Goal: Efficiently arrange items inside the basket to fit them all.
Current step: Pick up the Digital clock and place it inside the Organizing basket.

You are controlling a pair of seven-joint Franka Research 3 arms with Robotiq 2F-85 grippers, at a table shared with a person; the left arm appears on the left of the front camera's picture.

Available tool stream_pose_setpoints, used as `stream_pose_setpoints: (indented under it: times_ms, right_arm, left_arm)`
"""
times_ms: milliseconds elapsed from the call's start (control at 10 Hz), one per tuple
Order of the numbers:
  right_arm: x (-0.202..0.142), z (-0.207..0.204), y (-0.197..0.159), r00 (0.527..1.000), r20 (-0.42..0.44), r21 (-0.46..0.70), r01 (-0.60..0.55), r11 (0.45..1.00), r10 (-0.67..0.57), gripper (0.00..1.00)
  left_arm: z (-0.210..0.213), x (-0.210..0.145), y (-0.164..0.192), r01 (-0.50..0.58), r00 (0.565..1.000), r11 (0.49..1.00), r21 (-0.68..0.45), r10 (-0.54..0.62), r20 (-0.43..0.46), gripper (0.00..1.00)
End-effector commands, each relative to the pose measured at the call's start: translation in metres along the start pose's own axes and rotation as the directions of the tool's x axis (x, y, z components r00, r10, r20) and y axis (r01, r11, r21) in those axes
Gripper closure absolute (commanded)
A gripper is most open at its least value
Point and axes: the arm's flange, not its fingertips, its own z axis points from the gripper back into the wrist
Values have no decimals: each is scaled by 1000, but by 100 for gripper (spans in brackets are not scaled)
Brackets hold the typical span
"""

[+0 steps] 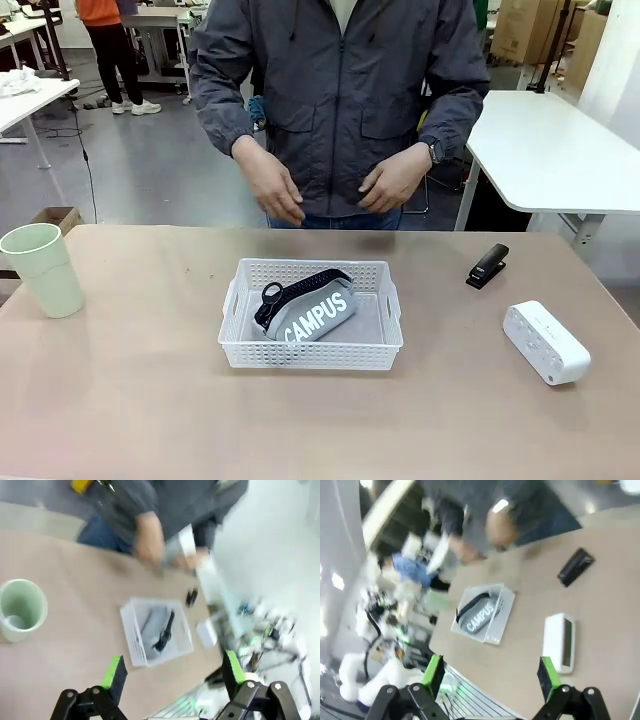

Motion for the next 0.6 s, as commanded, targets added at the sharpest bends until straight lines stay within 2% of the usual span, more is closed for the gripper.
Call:
stream_pose_setpoints:
  times_ms: [0, 100, 300, 400, 500]
  right_arm:
    - [-25, 4, -44, 992, 90, 84, 82, 993, -90, 0]
    - [-37, 13, -63, 982, 121, 90, 135, 987, -145, 0]
    - [-52, 26, -77, 973, 173, 102, 140, 985, -156, 0]
    - [-55, 28, -76, 970, 184, 89, 145, 985, -160, 0]
    - [-55, 28, -74, 967, 204, 50, 148, 988, -156, 0]
  left_arm:
    - [-19, -37, 28, -80, 993, 994, -69, 85, 79, 0]
    - [-19, -40, 40, -145, 983, 987, -70, 151, 104, 0]
    - [-28, -47, 55, -244, 952, 961, -127, 263, 159, 0]
    - [-35, -48, 57, -269, 942, 951, -153, 293, 167, 0]
    - [-45, -49, 53, -248, 943, 950, -190, 281, 175, 0]
